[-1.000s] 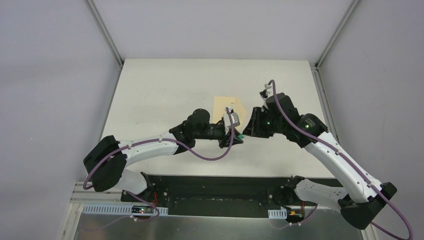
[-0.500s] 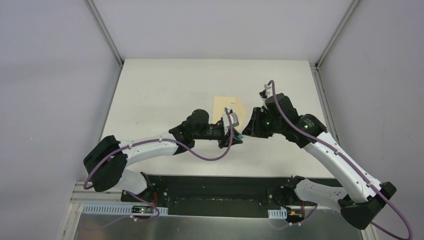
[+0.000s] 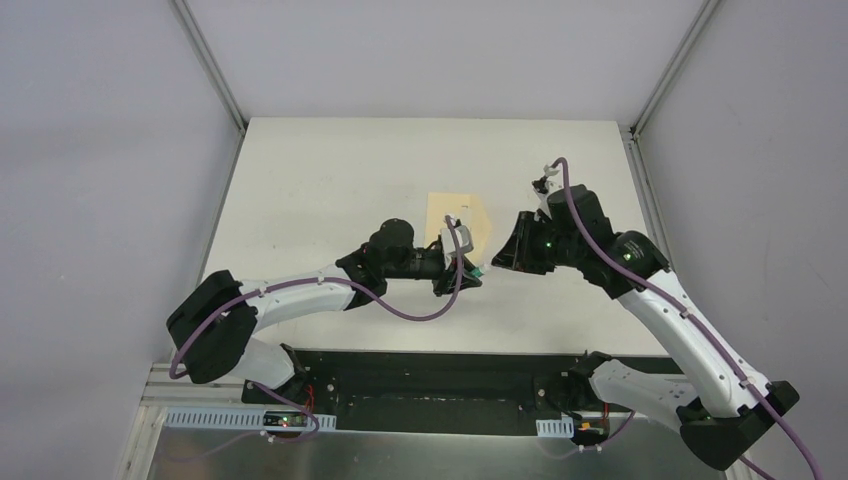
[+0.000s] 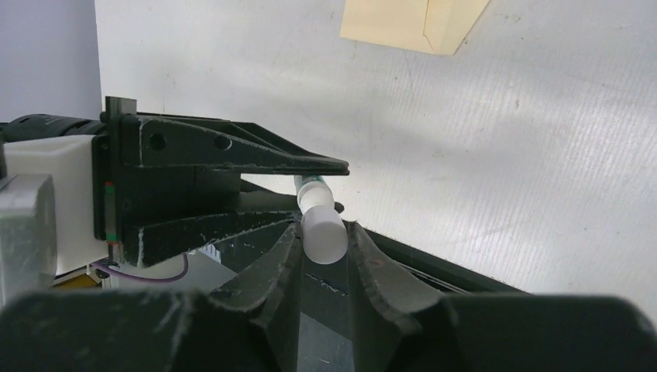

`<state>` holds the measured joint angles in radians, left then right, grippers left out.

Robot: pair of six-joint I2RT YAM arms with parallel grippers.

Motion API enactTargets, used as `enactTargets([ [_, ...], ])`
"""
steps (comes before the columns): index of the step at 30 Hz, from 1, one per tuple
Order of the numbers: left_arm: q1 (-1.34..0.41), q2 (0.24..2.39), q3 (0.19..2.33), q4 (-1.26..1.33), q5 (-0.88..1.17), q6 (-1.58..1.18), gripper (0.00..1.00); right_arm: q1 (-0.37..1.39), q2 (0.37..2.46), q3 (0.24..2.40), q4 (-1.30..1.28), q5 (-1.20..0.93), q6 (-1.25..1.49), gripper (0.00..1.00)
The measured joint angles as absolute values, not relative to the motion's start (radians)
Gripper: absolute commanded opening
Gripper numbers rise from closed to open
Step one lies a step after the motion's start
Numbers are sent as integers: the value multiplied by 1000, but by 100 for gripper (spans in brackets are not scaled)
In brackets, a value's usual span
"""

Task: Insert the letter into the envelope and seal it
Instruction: Open the solid glue cap from the solid glue, then place the solid glue cap at the center of the board.

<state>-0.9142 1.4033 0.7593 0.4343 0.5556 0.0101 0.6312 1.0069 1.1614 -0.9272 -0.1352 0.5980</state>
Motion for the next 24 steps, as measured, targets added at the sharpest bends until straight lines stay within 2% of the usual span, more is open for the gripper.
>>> enactTargets([
  [9,-908,1407,754,400,545,-1,0,607,997,1190,-975,-126,572,6],
  [14,-899,1404,754,377,471,-78,0,583,1015,1197,-1013,-9,558,6],
  [24,-739,1297,767,290,395,-365,0,436,1220,1136,-897,198,532,7],
])
